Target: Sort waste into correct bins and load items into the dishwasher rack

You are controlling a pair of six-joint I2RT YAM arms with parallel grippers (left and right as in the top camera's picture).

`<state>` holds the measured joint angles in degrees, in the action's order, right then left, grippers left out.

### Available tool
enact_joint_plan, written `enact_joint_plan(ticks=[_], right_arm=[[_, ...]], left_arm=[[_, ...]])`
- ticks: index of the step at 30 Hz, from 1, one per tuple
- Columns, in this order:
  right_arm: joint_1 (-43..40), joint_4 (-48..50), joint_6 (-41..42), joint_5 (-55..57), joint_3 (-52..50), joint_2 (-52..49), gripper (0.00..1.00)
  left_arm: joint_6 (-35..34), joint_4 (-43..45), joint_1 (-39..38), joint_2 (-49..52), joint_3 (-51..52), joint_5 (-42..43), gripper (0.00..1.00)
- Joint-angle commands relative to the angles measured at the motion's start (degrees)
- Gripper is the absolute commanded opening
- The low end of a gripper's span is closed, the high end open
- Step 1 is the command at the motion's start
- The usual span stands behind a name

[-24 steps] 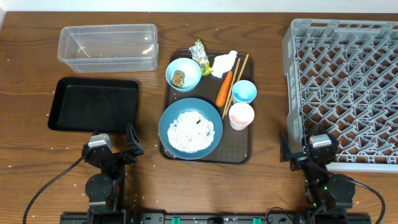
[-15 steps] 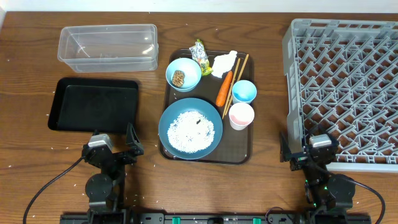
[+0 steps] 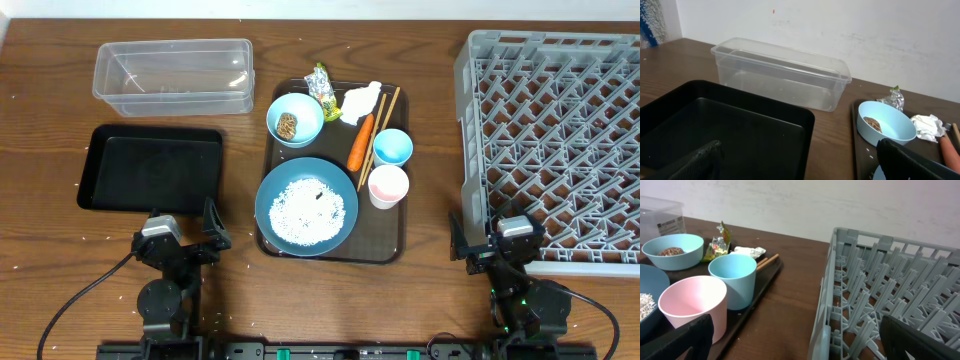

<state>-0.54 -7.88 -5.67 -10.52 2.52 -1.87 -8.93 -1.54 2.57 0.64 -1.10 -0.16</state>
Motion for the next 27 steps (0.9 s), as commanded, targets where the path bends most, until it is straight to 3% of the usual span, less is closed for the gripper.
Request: enact_joint_plan(ticks=[1,27], right_arm=[[-0.20,0.00,-0.63,-0.02,-0.24,0.00,0.99],[-0.20,3.52,-2.29,1.29,-0.24,0.00,0.99]], left_arm=[[0.98,-2.56,0.26,0.02,0.87,-0.68,0.98],[0.98,-2.56,0.26,0.02,0.87,-0.68,0.98]])
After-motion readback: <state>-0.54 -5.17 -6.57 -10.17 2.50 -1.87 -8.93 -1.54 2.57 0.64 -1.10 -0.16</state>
